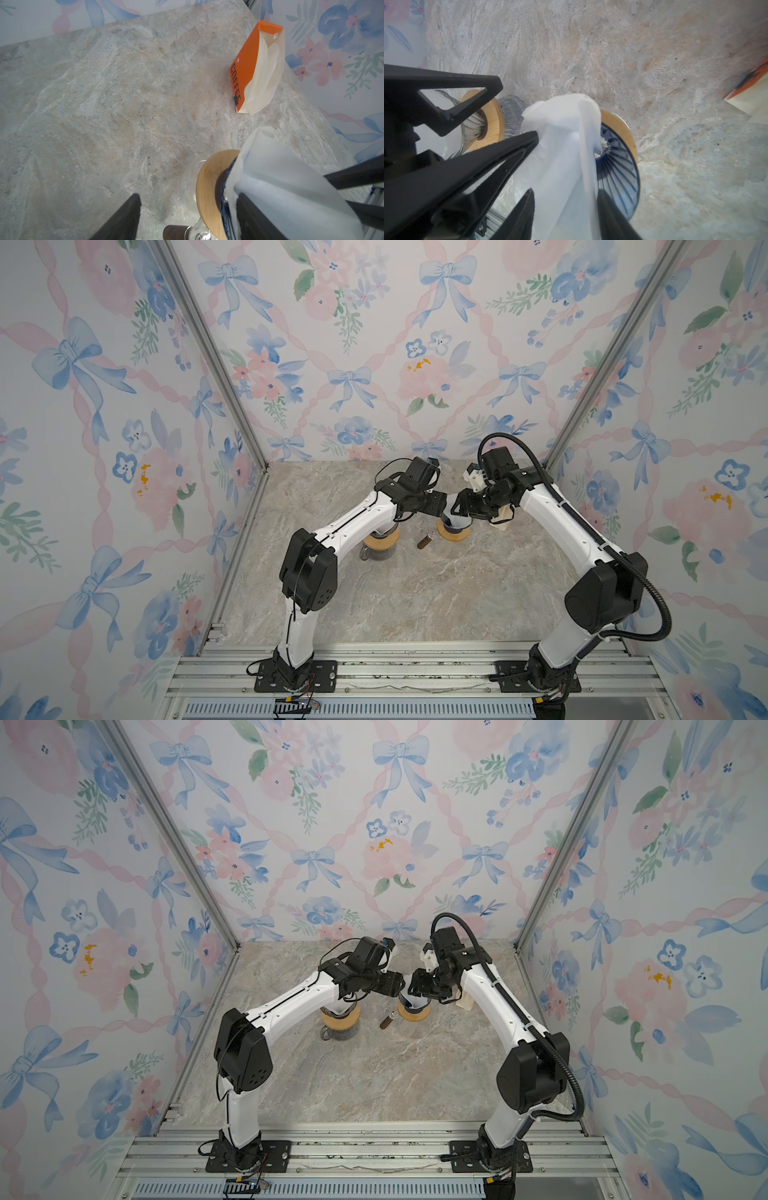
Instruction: Place the coffee filter in the dripper
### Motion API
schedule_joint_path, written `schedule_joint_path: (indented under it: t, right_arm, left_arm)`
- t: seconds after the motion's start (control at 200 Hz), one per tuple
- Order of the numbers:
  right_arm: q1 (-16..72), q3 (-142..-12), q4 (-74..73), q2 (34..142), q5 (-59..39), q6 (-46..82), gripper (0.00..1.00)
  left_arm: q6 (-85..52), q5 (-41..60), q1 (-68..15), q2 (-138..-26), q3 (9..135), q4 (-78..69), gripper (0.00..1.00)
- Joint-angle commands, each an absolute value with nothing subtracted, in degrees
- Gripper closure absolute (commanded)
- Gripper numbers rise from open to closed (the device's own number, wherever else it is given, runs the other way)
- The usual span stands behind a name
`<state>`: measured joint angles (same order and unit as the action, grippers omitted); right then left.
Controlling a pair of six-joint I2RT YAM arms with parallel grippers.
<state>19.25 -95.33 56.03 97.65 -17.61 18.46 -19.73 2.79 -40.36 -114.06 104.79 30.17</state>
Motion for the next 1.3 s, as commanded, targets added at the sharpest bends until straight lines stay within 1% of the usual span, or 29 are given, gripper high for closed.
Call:
schedule_joint_path:
  t: [0.0,0.23,0.385,0.68,0.795,0.895,0.985,1.15,1.295]
  right_arm:
    - [19.8,-94.5,54.8,98.6,-19.9,19.8,0.50]
    - [19.8,-94.3,54.3,99.2,-21.0,20.4,0.58]
    - [19.6,-94.6,54.8,98.3,-19.0,20.2,0.61]
    - [18.5,-94.4,55.1,95.5,-14.3,19.8,0.62]
    - [18.5,-94.3,56.0,95.2,-12.1,19.4,0.63]
    - [18.5,-94.4,56.6,95.3,-11.0,19.4,0.69]
    - [18.6,-94.3,57.0,95.3,-11.2,19.1,0.78]
    - [18.6,-93.6,55.8,95.1,-12.1,19.2,0.90]
    - [18.7,-93.6,54.9,95.2,-13.3,19.7,0.98]
  left_arm:
    - [-19.3,2.8,-40.0,-112.4,106.6,31.0,0.26]
    - [-19.7,3.1,-40.0,-112.8,107.6,31.1,0.25]
    - [-19.6,3.0,-39.9,-112.8,107.8,31.1,0.25]
    - [-19.6,3.4,-39.8,-113.5,107.7,31.1,0.25]
    - [-19.6,3.3,-39.7,-113.3,107.6,31.0,0.25]
    - [-19.6,3.3,-39.7,-113.2,107.5,31.1,0.25]
    - [-19.7,3.3,-39.7,-113.1,107.6,31.0,0.25]
    - [-19.8,3.7,-39.7,-113.2,107.9,31.0,0.25]
    - [-20.0,4.5,-39.8,-113.3,109.0,31.1,0.25]
